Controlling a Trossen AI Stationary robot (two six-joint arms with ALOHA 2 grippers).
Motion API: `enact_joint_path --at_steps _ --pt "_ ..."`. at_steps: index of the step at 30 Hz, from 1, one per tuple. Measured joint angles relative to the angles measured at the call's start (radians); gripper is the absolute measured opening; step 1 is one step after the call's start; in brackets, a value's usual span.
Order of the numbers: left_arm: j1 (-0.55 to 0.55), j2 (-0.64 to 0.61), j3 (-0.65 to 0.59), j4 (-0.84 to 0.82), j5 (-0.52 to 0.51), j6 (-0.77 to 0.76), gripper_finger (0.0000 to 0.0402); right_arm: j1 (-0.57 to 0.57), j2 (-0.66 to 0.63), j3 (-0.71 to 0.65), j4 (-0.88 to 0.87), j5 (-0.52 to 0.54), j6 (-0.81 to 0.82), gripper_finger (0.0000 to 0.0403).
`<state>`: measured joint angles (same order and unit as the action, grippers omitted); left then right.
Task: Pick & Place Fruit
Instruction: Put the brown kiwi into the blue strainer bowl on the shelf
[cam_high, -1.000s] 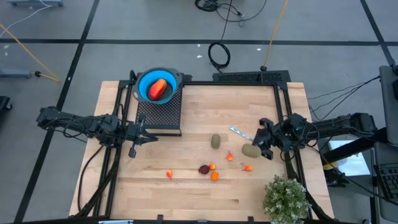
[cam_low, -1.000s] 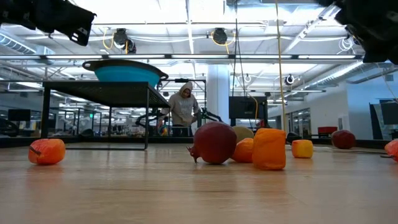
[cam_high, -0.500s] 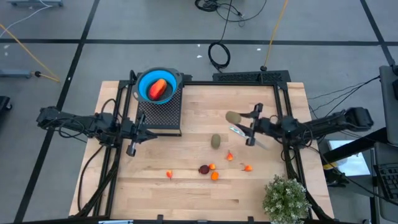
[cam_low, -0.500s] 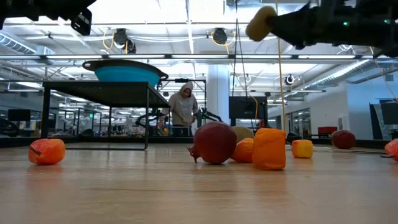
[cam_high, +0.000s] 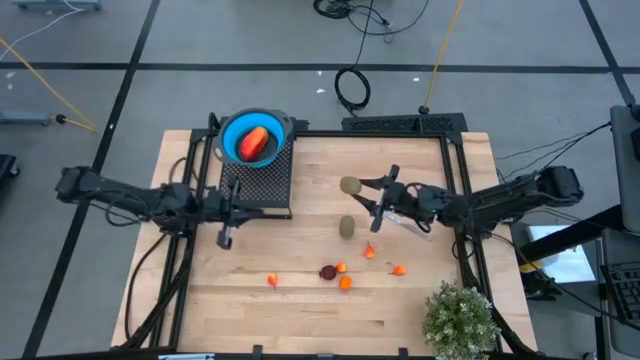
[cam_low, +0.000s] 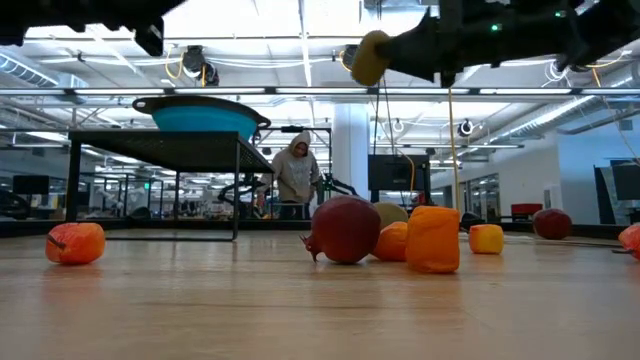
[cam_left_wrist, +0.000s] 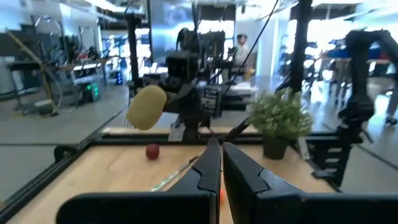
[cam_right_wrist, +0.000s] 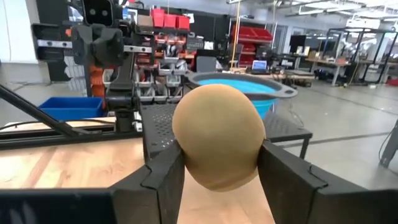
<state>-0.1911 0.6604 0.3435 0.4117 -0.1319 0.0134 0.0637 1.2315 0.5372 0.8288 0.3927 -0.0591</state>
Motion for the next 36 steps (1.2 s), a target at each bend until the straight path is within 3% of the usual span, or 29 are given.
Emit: enact_joint_path --at_steps 12,24,36 --pt "0.0 0.338 0.017 0.252 -0.037 -0.011 0.0019 0.054 0.153 0.095 -0.003 -0.001 0.136 0.0173" --pt "0.0 0.574 0.192 0.239 -0.054 0.049 0.0019 0.117 0.224 0.111 0.012 -0.002 0.283 0.0174" --pt "0.0 0.718 0.34 0.169 -0.054 0.09 0.0023 0.209 0.237 0.111 0.024 -0.001 0.286 0.0174"
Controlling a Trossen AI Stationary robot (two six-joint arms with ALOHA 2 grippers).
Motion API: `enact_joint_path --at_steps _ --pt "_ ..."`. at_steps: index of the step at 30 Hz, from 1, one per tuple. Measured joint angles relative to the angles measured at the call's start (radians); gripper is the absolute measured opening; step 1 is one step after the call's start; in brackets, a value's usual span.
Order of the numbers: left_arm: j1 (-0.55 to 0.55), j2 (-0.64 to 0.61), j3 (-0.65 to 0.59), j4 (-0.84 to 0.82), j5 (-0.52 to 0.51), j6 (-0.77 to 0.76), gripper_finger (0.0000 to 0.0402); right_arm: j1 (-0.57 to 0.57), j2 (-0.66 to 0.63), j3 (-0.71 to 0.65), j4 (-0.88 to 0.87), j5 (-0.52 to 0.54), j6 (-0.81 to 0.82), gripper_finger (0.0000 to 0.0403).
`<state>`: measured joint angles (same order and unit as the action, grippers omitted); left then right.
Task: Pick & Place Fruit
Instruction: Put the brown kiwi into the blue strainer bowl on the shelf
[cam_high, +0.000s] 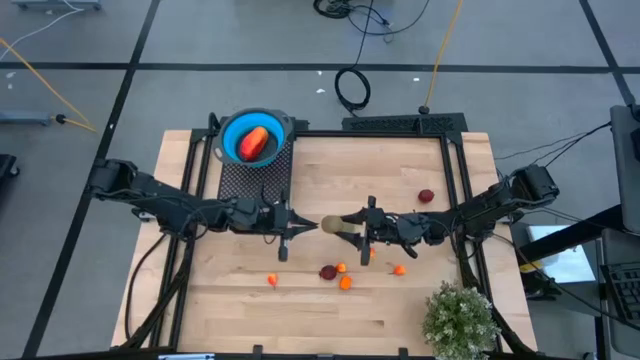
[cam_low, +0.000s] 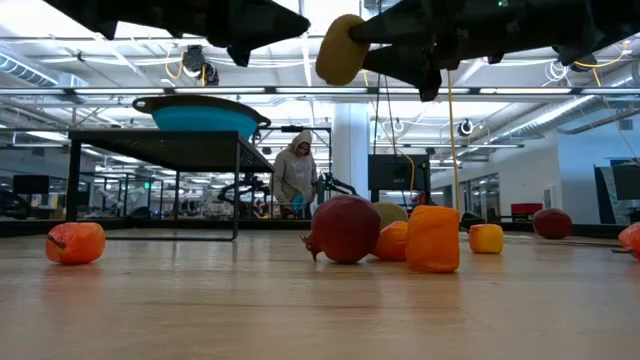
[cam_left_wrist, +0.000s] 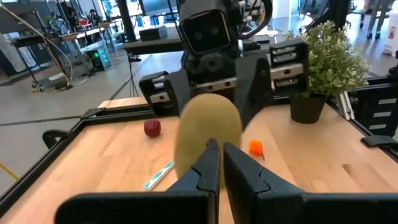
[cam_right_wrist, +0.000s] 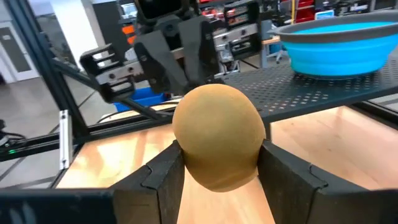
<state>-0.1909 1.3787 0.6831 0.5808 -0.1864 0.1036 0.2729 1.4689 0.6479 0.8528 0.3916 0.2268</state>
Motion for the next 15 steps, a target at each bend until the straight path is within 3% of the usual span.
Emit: enact_joint_path --at_steps 5,15 --pt "-0.001 0.007 0.017 -0.014 0.002 -0.004 0.0072 0.02 0.0 0.0 -0.005 0.0 -0.002 0.0174" --pt "-0.002 0.007 0.017 -0.01 0.029 -0.08 0.0251 0.024 0.0 0.0 -0.005 0.004 -0.002 0.0174"
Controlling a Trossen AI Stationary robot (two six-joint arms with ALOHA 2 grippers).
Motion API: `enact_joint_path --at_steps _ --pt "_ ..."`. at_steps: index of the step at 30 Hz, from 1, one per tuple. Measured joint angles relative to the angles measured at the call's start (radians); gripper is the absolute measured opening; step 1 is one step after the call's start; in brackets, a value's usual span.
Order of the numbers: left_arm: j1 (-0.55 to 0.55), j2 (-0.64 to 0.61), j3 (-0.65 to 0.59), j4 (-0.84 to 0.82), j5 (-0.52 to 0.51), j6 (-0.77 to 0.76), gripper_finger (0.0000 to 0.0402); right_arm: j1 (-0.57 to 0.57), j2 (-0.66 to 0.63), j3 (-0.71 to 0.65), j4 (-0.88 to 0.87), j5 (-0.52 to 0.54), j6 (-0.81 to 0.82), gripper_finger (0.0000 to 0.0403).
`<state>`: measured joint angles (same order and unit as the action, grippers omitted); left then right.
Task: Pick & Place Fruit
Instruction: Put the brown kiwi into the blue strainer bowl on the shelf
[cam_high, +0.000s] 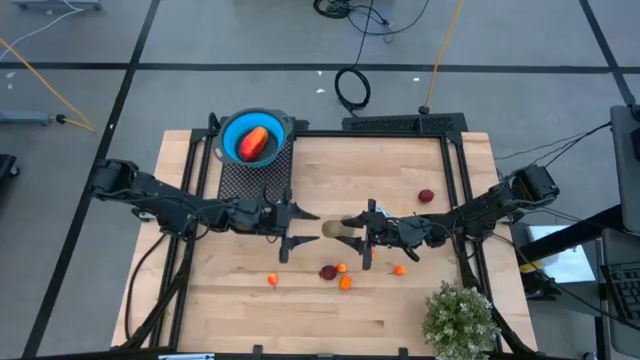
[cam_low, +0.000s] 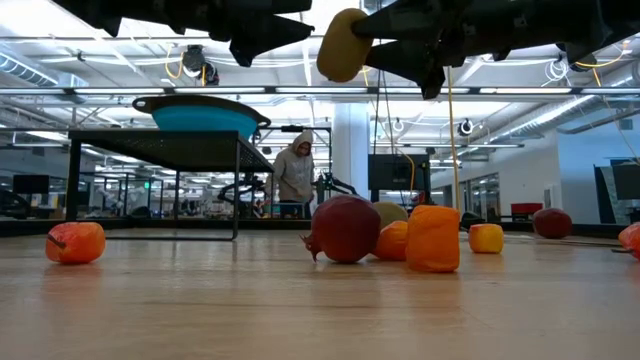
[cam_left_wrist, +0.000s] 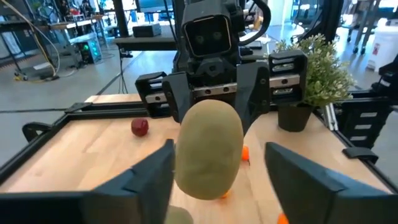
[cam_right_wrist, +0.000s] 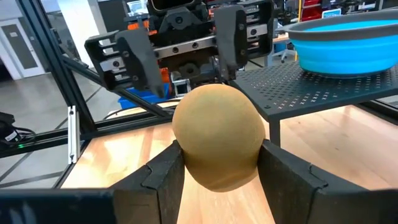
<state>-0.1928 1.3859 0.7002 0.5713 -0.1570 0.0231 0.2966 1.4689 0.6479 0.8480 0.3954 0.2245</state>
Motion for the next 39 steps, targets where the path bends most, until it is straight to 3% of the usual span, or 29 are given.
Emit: enact_joint_path --at_steps 6,12,21,29,39 --pt "0.0 0.01 0.001 0.007 0.0 -0.033 0.032 0.0 0.0 0.0 0.007 0.0 0.0 0.0174" --pt "0.001 0.083 0.046 0.031 -0.001 -0.029 0.0341 0.0 0.0 0.0 0.007 -0.002 0.0 0.0174" --pt "0.004 0.155 0.168 -0.074 -0.035 0.03 0.0326 0.0 0.0 0.0 -0.016 -0.003 0.0 0.0174" --pt "0.004 0.167 0.187 -0.084 -0.035 0.034 0.0305 0.014 0.0 0.0 -0.023 -0.003 -0.001 0.0174" --pt "0.008 0.166 0.187 -0.084 0.015 0.013 0.0234 0.026 0.0 0.0 -0.013 -0.002 -0.008 0.0174"
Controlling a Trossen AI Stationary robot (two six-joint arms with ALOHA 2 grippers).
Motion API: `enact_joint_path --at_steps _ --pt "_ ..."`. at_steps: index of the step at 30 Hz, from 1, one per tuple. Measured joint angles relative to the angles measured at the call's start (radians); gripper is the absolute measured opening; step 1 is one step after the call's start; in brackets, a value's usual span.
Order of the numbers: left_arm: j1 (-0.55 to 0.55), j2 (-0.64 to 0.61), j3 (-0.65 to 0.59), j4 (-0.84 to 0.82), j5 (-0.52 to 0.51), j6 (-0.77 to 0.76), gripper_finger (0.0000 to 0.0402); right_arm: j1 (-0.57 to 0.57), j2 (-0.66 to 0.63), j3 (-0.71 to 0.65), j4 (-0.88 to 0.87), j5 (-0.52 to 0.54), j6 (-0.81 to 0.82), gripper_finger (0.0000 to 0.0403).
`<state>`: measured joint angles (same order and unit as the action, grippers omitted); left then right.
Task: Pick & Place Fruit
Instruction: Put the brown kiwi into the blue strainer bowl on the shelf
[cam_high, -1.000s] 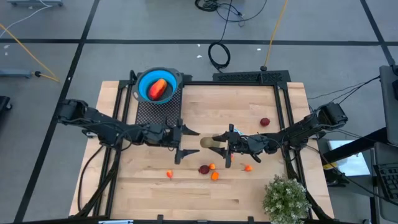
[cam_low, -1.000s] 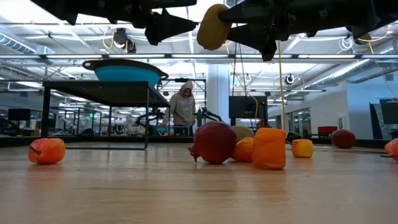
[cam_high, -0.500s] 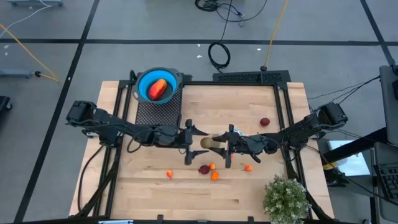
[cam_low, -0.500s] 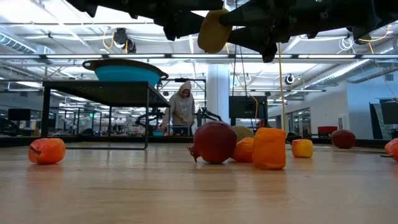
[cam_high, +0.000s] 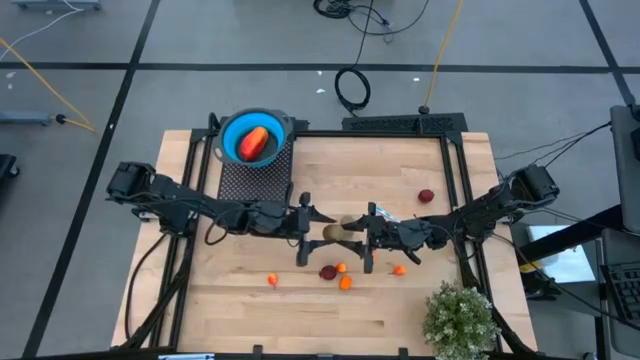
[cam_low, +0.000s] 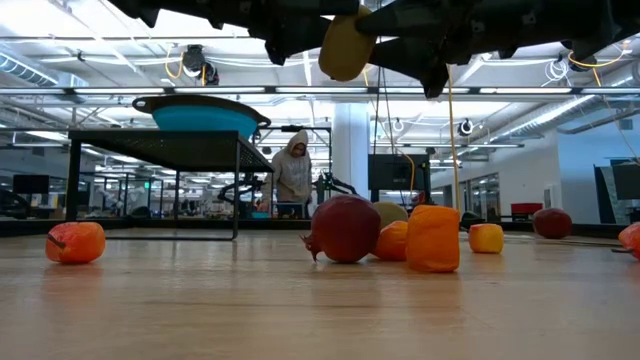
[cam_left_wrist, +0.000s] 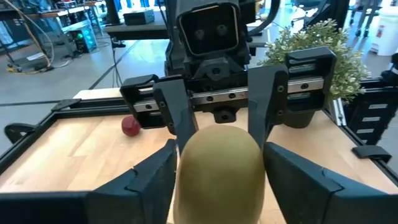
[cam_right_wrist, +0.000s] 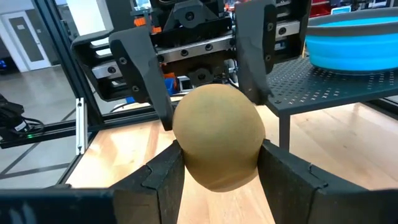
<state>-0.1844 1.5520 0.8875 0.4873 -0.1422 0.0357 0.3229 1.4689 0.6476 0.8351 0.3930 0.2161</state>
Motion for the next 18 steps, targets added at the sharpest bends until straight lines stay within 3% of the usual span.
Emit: enact_joint_path --at_steps 18 --pt "0.001 -0.001 0.0 -0.013 0.023 -0.011 0.015 0.0 0.0 -0.002 0.01 -0.001 -0.017 0.0174"
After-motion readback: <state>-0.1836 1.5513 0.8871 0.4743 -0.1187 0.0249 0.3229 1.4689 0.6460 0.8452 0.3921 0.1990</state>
